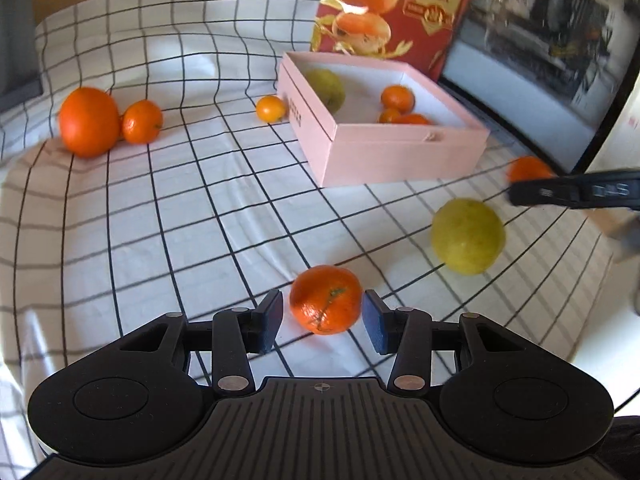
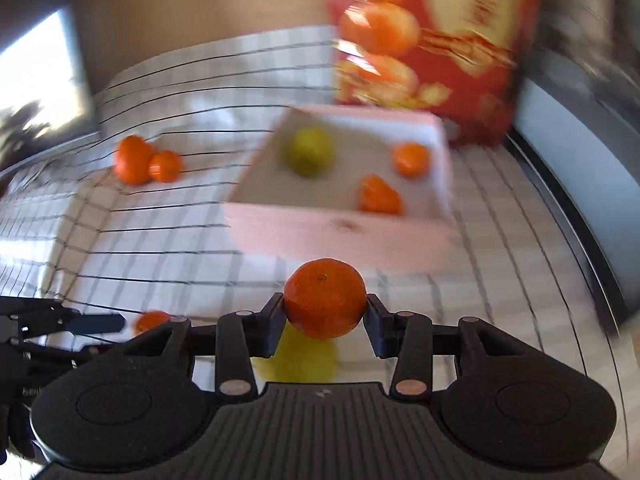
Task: Organize fruits
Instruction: 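Grasp a tangerine from the table with the right tool, then release the tangerine into the pink box with the left tool while the right tool carries its tangerine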
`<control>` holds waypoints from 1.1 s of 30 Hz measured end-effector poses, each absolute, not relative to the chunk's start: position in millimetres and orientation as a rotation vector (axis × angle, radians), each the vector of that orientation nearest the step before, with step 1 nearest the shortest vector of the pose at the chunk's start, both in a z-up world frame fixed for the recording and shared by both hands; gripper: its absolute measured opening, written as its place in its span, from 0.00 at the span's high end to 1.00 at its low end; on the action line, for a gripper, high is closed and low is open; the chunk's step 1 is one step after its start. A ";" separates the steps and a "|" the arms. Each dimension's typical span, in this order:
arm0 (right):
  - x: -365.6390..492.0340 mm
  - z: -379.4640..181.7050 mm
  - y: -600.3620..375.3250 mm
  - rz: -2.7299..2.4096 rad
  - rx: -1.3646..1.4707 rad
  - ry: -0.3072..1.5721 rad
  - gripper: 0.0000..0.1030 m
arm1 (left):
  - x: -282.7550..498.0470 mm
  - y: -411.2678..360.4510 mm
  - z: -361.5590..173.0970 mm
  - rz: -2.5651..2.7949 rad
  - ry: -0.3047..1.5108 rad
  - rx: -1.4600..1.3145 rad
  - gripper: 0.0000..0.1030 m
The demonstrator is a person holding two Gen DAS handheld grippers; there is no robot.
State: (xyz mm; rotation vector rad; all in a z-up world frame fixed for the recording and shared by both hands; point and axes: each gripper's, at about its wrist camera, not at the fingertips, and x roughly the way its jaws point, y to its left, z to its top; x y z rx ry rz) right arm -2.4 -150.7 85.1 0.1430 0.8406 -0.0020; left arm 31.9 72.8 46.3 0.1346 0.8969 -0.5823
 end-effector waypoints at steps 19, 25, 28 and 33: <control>-54.8 54.4 -191.1 -0.167 0.254 0.873 0.60 | 52.1 52.0 66.0 -0.629 0.878 0.111 0.50; -47.9 67.2 -191.1 -0.136 0.232 0.824 0.60 | 90.4 25.2 131.6 -0.671 0.719 0.066 0.50; -44.2 70.7 -190.2 -0.124 0.223 0.808 0.60 | 118.2 7.0 154.6 -0.696 0.689 0.035 0.50; -39.4 71.8 -190.8 -0.120 0.234 0.799 0.60 | 150.8 -15.0 180.0 -0.702 0.656 -0.016 0.51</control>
